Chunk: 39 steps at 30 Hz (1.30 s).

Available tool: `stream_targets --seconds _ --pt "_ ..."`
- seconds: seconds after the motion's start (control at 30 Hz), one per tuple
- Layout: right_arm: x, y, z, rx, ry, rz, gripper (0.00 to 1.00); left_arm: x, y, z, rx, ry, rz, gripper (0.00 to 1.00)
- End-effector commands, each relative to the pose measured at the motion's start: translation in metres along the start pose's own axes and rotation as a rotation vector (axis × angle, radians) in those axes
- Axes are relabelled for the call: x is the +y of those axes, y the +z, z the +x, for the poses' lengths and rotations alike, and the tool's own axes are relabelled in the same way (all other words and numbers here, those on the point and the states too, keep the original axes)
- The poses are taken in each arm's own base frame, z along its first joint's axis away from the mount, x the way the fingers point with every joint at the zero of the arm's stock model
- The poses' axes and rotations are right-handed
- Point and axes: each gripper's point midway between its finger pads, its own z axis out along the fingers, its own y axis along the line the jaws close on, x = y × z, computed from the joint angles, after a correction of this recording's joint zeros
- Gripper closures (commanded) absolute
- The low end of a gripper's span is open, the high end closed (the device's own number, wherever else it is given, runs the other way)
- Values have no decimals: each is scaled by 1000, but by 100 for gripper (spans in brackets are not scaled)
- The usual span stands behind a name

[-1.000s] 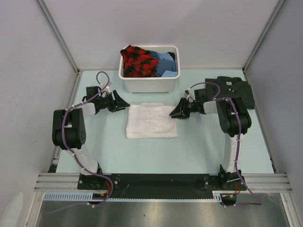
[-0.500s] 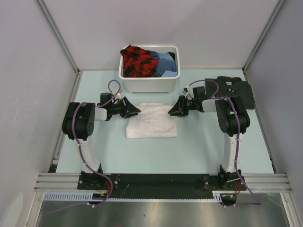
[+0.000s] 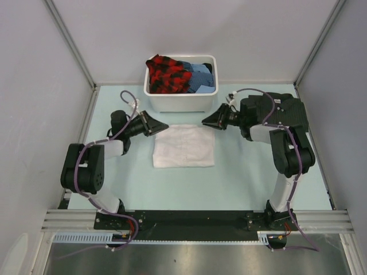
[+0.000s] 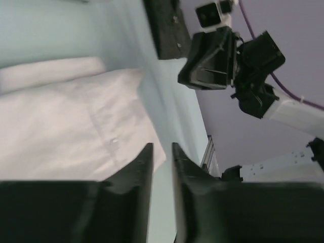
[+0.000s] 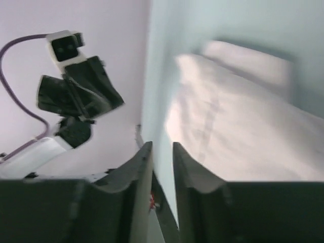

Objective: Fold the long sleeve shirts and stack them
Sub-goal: Fold the shirt

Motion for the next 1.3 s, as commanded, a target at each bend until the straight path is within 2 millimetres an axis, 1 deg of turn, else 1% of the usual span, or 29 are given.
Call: stream_targets --seconds 0.0,0.03,0.07,0.1,0.13,0.17,0.2,0.23,0.27,0.3,0.33,0.37,0.4,0.43,0.47,0.53,0.67,0.73,0.9,0.93,0.97,1.0,1.03,1.07,1.1,1.13,1.17,1.23,1.27 --pt "63 32 17 -5 21 -221 91 -44 33 20 28 26 157 88" --pt "62 42 22 -8 40 -221 96 -50 45 29 44 5 181 95" --pt "49 53 26 -3 72 -211 98 -48 59 25 24 7 214 96" --pt "52 58 22 -17 50 -229 99 -49 67 22 7 -55 218 96" --pt "47 66 21 -30 57 -221 99 -49 77 24 7 -72 224 94" --pt "31 74 22 -29 88 -196 100 -39 89 23 8 -94 201 94" --pt "26 80 17 -35 100 -187 100 -31 97 20 -20 -112 167 92" --pt "19 84 14 -48 113 -173 100 -21 101 21 -21 -137 134 91" --pt "4 89 15 -48 140 -144 100 -9 107 19 -31 -144 103 91" --pt "-3 91 13 -59 142 -128 100 6 111 15 -68 -165 51 91" --pt "-12 93 10 -82 154 -101 100 22 113 17 -68 -202 -9 91" --pt "-29 94 10 -91 176 -68 100 34 113 17 -86 -218 -51 90" --pt "-38 95 10 -98 180 -47 100 49 112 17 -102 -239 -97 90" --pt "-48 96 9 -113 191 -19 100 70 108 17 -136 -275 -182 90" --pt "-62 94 9 -121 213 19 100 81 105 15 -155 -283 -219 89" --pt "-77 92 7 -142 216 64 100 104 92 8 -213 -289 -298 90" --pt "-103 82 3 -160 241 130 100 133 69 -3 -273 -289 -382 90" --pt "-106 80 1 -167 244 141 100 147 61 -2 -276 -295 -429 91" --pt "-115 67 -6 -171 247 171 100 156 50 -9 -275 -306 -435 93" --pt "-114 64 -7 -170 235 168 100 154 48 -12 -276 -291 -429 92" --pt "-107 62 -7 -151 222 146 99 145 46 -14 -253 -270 -385 81" --pt "-101 57 -13 -151 211 129 95 128 48 -27 -258 -200 -311 71" --pt "-76 52 -22 -158 176 81 76 105 47 -37 -253 -123 -247 58" --pt "-58 48 -22 -135 153 37 65 80 45 -36 -206 -78 -160 31" --pt "-42 43 -27 -136 127 4 53 59 43 -40 -200 -22 -94 24" --pt "-10 36 -32 -144 79 -38 28 29 38 -43 -181 34 -23 19" --pt "1 33 -31 -147 61 -52 19 12 37 -34 -134 53 24 12" --pt "23 35 -20 -128 36 -84 1 -2 33 -20 -101 25 46 7" --pt "33 36 -16 -116 41 -101 0 -15 35 -10 -84 33 76 4"
